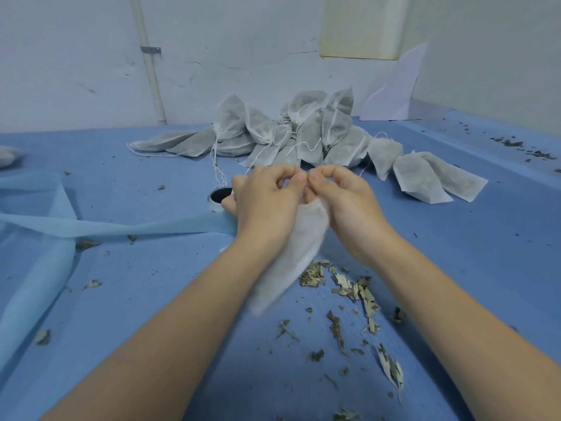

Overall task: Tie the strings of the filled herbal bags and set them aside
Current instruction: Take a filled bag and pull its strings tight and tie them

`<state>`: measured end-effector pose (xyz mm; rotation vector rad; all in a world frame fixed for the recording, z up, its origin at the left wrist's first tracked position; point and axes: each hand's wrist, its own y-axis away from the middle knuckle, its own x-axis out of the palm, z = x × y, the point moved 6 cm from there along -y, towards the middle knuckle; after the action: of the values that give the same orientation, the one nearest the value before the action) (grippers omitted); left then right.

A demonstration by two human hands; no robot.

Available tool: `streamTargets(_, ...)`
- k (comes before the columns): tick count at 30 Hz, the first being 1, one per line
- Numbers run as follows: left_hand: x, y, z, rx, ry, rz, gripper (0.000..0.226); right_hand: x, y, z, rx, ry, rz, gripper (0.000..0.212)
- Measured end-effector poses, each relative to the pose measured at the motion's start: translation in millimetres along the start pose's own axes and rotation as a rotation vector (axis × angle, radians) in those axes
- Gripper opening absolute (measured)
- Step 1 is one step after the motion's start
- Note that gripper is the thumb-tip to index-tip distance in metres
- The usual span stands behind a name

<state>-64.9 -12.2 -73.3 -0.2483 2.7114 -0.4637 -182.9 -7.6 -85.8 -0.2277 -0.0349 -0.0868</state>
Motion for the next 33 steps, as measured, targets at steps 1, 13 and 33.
streamTargets(1,0.1,-1.5,-1.2,-0.002,0.008,0.001,0.024,-1.7,0.1,0.2,-0.011,-0.008,-0.023,0.016)
streamTargets(13,-13.9,-8.3,-7.9,-0.053,0.119,-0.124,0.023,-8.7,2.4,13.2,-0.146,0.090,-0.091,0.003)
streamTargets(33,35.3,11.4,18.0,-0.568,0.868,0.384,0.035,-51.4,-8.4,-3.8,0.051,-0.252,-0.432,0.023)
